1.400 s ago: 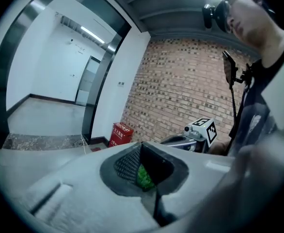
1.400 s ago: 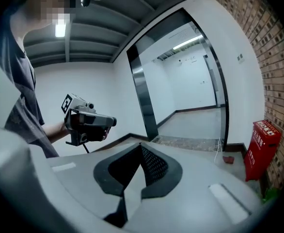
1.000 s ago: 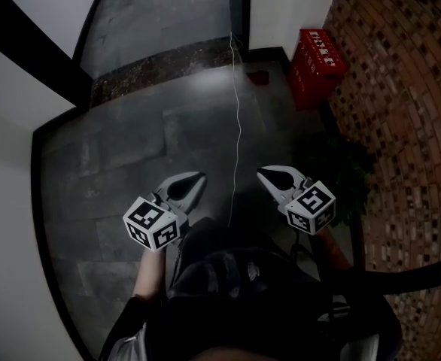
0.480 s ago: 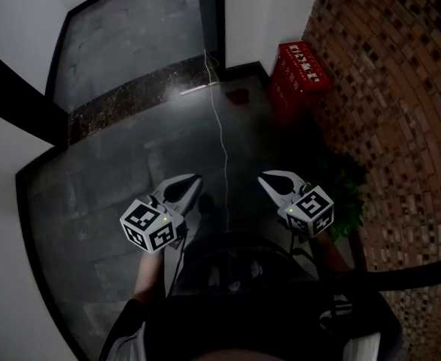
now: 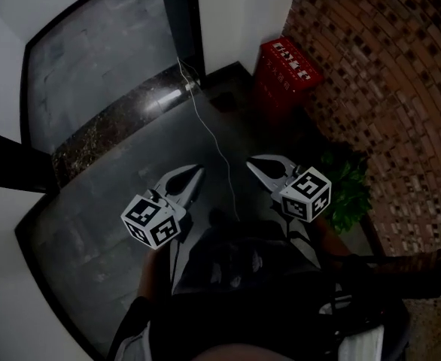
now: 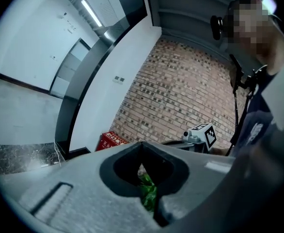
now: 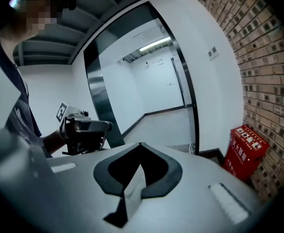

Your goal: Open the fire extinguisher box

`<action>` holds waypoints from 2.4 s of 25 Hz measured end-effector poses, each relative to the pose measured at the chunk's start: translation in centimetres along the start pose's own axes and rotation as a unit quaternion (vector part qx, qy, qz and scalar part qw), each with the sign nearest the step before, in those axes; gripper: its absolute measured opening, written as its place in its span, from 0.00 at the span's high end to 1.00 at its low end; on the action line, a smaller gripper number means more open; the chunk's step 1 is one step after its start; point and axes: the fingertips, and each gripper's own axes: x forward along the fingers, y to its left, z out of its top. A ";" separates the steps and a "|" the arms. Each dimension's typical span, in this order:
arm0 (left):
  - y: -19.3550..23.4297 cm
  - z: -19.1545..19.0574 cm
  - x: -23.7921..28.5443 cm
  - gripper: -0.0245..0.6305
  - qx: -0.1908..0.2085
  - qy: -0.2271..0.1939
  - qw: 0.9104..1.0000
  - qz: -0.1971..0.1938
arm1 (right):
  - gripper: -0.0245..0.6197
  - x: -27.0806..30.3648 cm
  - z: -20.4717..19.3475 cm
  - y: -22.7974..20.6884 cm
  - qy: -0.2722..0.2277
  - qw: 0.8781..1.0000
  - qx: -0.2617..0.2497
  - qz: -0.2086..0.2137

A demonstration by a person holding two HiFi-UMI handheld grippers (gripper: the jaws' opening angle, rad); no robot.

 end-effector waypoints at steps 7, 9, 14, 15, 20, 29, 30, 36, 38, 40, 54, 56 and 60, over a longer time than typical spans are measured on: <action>3.0 1.1 2.5 0.96 -0.030 -0.006 0.999 -0.019 | 0.96 1.9 3.1 -2.8 -0.066 0.987 0.141 0.034; 3.4 0.8 3.6 0.96 -0.035 0.007 0.999 -0.026 | 0.96 2.3 3.2 -4.3 -0.057 0.989 0.132 0.018; 5.8 1.9 6.2 0.96 -0.019 0.025 0.999 -0.008 | 0.96 4.5 4.5 -7.4 -0.064 0.986 0.150 0.040; 6.4 2.1 7.0 0.96 -0.021 0.027 0.999 0.003 | 0.96 5.0 4.7 -8.1 -0.066 0.985 0.152 0.053; 8.2 3.8 13.7 0.96 0.004 0.052 0.998 0.034 | 0.96 5.5 6.0 -14.4 -0.067 0.980 0.166 0.082; 10.9 7.4 23.3 0.96 0.007 0.064 0.995 0.072 | 0.96 7.1 10.0 -25.2 -0.033 0.982 0.136 0.124; 11.0 7.6 24.1 0.96 0.006 0.064 0.995 0.078 | 0.96 7.0 10.3 -26.2 -0.030 0.983 0.132 0.127; 11.8 8.2 27.3 0.96 0.005 0.079 0.992 0.093 | 0.96 6.1 12.1 -31.5 -0.050 0.985 0.118 0.112; 12.3 8.1 28.1 0.96 0.003 0.088 0.992 0.089 | 0.96 5.7 12.2 -32.6 -0.056 0.986 0.119 0.099; 12.8 8.3 29.3 0.96 0.004 0.095 0.992 0.078 | 0.96 5.5 11.9 -33.6 -0.055 0.987 0.123 0.084; 19.7 14.0 35.7 0.96 0.030 0.110 0.991 -0.068 | 0.91 10.3 12.1 -37.6 -0.008 0.992 0.124 -0.017; 21.5 15.0 35.9 0.96 0.029 0.110 0.990 -0.081 | 0.88 11.4 12.4 -38.7 0.002 0.993 0.112 -0.042; 24.5 15.1 35.7 0.96 0.016 0.128 0.986 -0.109 | 0.82 12.4 13.4 -39.9 0.002 0.989 0.111 -0.096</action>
